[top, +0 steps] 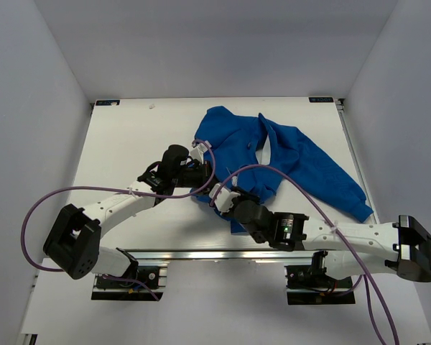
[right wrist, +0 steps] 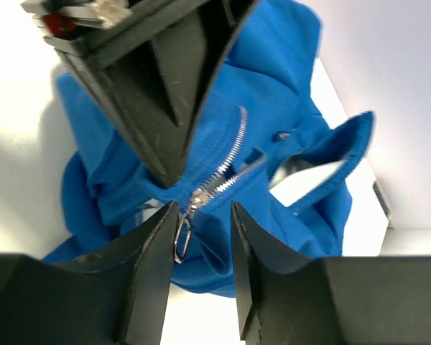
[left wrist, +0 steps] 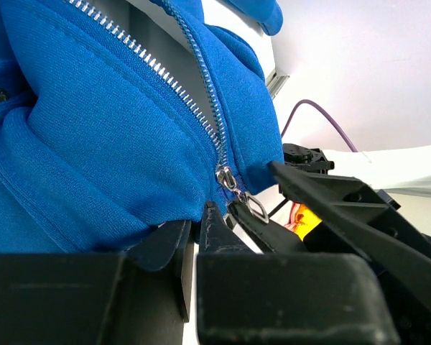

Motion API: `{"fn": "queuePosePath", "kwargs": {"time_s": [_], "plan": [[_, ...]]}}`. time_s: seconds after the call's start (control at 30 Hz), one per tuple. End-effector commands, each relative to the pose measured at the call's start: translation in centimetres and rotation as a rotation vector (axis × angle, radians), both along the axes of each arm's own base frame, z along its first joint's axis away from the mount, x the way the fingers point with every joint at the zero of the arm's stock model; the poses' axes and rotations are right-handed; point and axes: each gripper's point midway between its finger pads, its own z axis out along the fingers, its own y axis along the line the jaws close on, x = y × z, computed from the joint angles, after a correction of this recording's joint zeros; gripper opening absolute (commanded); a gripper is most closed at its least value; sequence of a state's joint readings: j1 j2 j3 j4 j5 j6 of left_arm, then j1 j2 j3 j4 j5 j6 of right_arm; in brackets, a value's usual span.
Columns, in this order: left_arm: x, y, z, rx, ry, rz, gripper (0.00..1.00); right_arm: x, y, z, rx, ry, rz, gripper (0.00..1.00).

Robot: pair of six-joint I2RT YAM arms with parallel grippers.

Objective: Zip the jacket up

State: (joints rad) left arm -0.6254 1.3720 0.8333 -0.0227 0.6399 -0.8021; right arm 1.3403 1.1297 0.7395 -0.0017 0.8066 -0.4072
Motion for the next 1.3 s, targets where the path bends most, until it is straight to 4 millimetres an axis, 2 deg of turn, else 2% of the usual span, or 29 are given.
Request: {"fn": "queuePosePath", "kwargs": {"time_s": [0.0,0.03,0.1,0.13,0.17,0.2,0.5,0.77,0.9,1.07,1.2,1.27], "plan": [[0.3,-0.3,1.7,-0.03,-0.045,-0.012,0.0,-0.4,1.3,0.8,0.039,0.057,0.048,0.4],[0.3,-0.4,1.8,-0.032,-0.046,-0.013,0.0,-0.5,1.4,0.5,0.032,0.071,0.05,0.39],[0.2,-0.3,1.8,-0.031,-0.047,-0.012,0.0,-0.3,1.5,0.1,0.01,0.085,0.04,0.29],[0.1,-0.3,1.9,-0.035,-0.051,-0.015,0.0,-0.2,1.4,0.0,0.006,0.085,0.032,0.13],[0.2,-0.3,1.9,-0.035,-0.054,-0.014,0.0,0.0,1.4,0.0,0.007,0.087,0.025,0.04],[0.1,-0.3,2.0,-0.036,-0.055,-0.014,0.0,0.0,1.4,0.0,0.011,0.091,0.026,0.0],[-0.1,-0.5,1.9,-0.03,-0.073,-0.037,0.0,0.9,1.6,0.7,0.112,0.144,0.016,0.0],[-0.4,-0.5,2.0,-0.003,-0.111,-0.071,0.0,3.2,0.6,1.2,0.21,0.204,-0.073,0.0],[-0.6,-0.4,1.4,0.013,-0.095,-0.083,0.0,3.4,0.5,2.0,0.28,0.236,-0.061,0.0],[-1.1,-0.4,1.3,0.012,-0.09,-0.115,0.0,3.7,0.3,2.1,0.301,0.251,-0.048,0.0],[-1.4,0.1,0.5,0.058,-0.071,-0.113,0.0,4.5,-0.6,2.8,0.326,0.197,-0.1,0.0],[-1.5,0.6,-0.3,0.095,-0.052,-0.103,0.0,4.5,-0.5,3.1,0.31,0.162,-0.066,0.0]]}}
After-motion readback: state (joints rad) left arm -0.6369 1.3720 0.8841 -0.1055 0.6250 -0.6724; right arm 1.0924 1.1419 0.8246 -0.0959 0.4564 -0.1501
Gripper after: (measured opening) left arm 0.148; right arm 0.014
